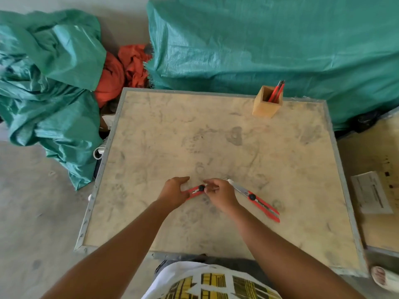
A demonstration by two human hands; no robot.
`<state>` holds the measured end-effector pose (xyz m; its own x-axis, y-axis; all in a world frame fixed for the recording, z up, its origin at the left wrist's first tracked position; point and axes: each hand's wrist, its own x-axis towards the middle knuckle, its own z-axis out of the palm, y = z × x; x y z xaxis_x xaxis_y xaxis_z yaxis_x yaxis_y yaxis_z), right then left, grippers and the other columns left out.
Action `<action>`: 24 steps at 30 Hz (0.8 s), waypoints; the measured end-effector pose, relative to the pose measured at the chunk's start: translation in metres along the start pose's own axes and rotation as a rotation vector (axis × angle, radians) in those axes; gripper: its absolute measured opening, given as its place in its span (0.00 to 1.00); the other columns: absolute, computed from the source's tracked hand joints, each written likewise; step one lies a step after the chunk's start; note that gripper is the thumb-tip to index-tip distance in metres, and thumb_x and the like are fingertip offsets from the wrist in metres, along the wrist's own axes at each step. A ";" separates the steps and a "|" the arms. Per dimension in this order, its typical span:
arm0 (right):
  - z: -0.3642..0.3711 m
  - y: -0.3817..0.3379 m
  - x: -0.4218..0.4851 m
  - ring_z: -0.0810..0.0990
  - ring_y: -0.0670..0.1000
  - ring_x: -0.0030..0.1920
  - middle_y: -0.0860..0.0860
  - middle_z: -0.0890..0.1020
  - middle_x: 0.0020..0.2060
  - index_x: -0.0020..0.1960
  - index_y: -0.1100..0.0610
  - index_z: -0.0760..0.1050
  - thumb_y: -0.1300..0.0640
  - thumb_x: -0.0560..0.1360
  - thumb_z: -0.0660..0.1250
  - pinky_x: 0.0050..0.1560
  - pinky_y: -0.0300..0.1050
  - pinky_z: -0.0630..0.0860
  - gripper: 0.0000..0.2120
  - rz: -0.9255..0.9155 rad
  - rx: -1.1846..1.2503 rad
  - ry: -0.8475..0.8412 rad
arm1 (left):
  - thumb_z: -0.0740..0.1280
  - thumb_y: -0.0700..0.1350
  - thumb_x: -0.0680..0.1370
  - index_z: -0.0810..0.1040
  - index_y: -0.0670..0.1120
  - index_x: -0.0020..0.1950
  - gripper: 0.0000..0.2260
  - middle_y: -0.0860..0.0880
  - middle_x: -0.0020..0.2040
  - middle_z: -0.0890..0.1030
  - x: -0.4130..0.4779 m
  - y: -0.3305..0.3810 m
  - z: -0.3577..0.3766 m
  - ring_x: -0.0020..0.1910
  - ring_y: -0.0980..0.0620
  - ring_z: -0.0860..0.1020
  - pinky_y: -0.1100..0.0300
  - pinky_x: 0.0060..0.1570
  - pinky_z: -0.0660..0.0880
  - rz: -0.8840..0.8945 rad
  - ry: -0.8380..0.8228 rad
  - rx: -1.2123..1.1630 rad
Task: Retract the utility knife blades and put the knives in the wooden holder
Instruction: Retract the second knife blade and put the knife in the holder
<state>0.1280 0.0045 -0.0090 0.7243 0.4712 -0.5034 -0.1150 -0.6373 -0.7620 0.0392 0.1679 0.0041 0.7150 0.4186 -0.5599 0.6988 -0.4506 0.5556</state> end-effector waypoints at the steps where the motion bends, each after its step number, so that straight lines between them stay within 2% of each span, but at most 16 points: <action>1: 0.008 0.001 -0.003 0.85 0.48 0.53 0.51 0.87 0.53 0.61 0.56 0.82 0.63 0.75 0.71 0.63 0.46 0.79 0.14 0.020 -0.016 0.008 | 0.75 0.48 0.70 0.75 0.49 0.69 0.28 0.49 0.65 0.78 -0.002 -0.005 0.003 0.64 0.47 0.77 0.55 0.61 0.75 0.017 0.012 0.045; 3: 0.021 0.001 -0.007 0.85 0.52 0.56 0.55 0.86 0.54 0.63 0.58 0.81 0.64 0.74 0.72 0.61 0.39 0.76 0.17 0.038 -0.058 0.048 | 0.76 0.50 0.69 0.77 0.51 0.67 0.27 0.50 0.64 0.78 -0.005 -0.014 0.008 0.64 0.47 0.76 0.51 0.60 0.76 0.058 0.029 0.133; 5: 0.031 0.001 -0.009 0.84 0.53 0.57 0.56 0.86 0.55 0.63 0.60 0.81 0.65 0.75 0.71 0.55 0.29 0.70 0.17 0.054 -0.082 0.108 | 0.76 0.48 0.70 0.79 0.53 0.65 0.23 0.51 0.62 0.78 -0.009 -0.018 0.012 0.62 0.48 0.75 0.51 0.57 0.76 0.111 0.027 0.205; 7: 0.037 0.000 -0.011 0.84 0.53 0.56 0.57 0.86 0.55 0.63 0.61 0.81 0.66 0.75 0.70 0.51 0.25 0.66 0.16 0.075 -0.070 0.161 | 0.74 0.45 0.72 0.81 0.53 0.61 0.17 0.50 0.59 0.79 -0.011 -0.023 0.017 0.59 0.47 0.76 0.52 0.54 0.77 0.160 0.051 0.204; 11: 0.047 0.002 -0.007 0.83 0.49 0.50 0.54 0.87 0.51 0.59 0.59 0.83 0.66 0.74 0.72 0.45 0.21 0.69 0.14 0.155 0.028 0.243 | 0.71 0.42 0.74 0.84 0.52 0.54 0.11 0.47 0.50 0.80 -0.010 -0.034 0.026 0.49 0.44 0.78 0.54 0.45 0.77 0.231 0.074 0.105; 12: 0.048 0.002 -0.006 0.84 0.48 0.50 0.53 0.87 0.50 0.58 0.57 0.84 0.65 0.74 0.72 0.48 0.22 0.71 0.13 0.182 0.068 0.255 | 0.70 0.41 0.73 0.85 0.52 0.52 0.10 0.46 0.48 0.80 -0.010 -0.034 0.027 0.47 0.44 0.79 0.54 0.43 0.78 0.237 0.070 0.072; 14: 0.050 0.006 -0.004 0.87 0.53 0.48 0.53 0.87 0.48 0.56 0.56 0.84 0.64 0.74 0.72 0.55 0.42 0.82 0.12 0.231 0.207 0.277 | 0.69 0.40 0.73 0.86 0.51 0.50 0.10 0.46 0.47 0.80 -0.011 -0.031 0.025 0.44 0.45 0.80 0.56 0.42 0.78 0.233 0.068 0.019; 15: 0.050 0.008 -0.004 0.87 0.55 0.46 0.54 0.86 0.48 0.57 0.57 0.84 0.65 0.74 0.72 0.53 0.50 0.85 0.12 0.256 0.300 0.280 | 0.69 0.39 0.72 0.86 0.51 0.51 0.11 0.47 0.47 0.80 -0.012 -0.030 0.024 0.43 0.47 0.80 0.57 0.42 0.77 0.226 0.068 -0.009; 16: 0.048 0.007 -0.005 0.87 0.56 0.45 0.57 0.85 0.49 0.59 0.59 0.83 0.67 0.75 0.72 0.49 0.53 0.86 0.13 0.284 0.385 0.273 | 0.69 0.39 0.72 0.85 0.51 0.53 0.13 0.48 0.48 0.80 -0.014 -0.029 0.023 0.43 0.50 0.80 0.60 0.42 0.77 0.221 0.066 -0.039; 19: 0.040 -0.001 -0.009 0.86 0.55 0.44 0.59 0.82 0.52 0.62 0.61 0.80 0.68 0.77 0.71 0.40 0.45 0.85 0.15 0.302 0.595 0.223 | 0.71 0.38 0.70 0.84 0.52 0.58 0.18 0.51 0.50 0.79 -0.018 -0.025 0.019 0.43 0.55 0.78 0.74 0.40 0.70 0.240 0.090 -0.110; 22: 0.027 -0.012 -0.010 0.86 0.50 0.41 0.60 0.85 0.49 0.62 0.60 0.79 0.65 0.78 0.71 0.38 0.42 0.84 0.13 0.237 0.648 0.190 | 0.73 0.37 0.69 0.84 0.49 0.58 0.18 0.51 0.50 0.79 -0.024 -0.014 0.013 0.44 0.55 0.79 0.76 0.41 0.71 0.279 0.134 -0.189; 24: 0.017 -0.020 -0.008 0.87 0.51 0.42 0.60 0.86 0.49 0.61 0.60 0.81 0.63 0.77 0.72 0.42 0.45 0.85 0.12 0.173 0.637 0.221 | 0.74 0.38 0.70 0.83 0.49 0.60 0.19 0.51 0.51 0.80 -0.030 -0.003 0.008 0.46 0.56 0.79 0.76 0.43 0.73 0.292 0.146 -0.258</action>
<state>0.1126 0.0234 0.0032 0.7731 0.2169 -0.5961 -0.5690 -0.1782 -0.8028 0.0154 0.1502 0.0144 0.8664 0.4184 -0.2727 0.4346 -0.3627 0.8244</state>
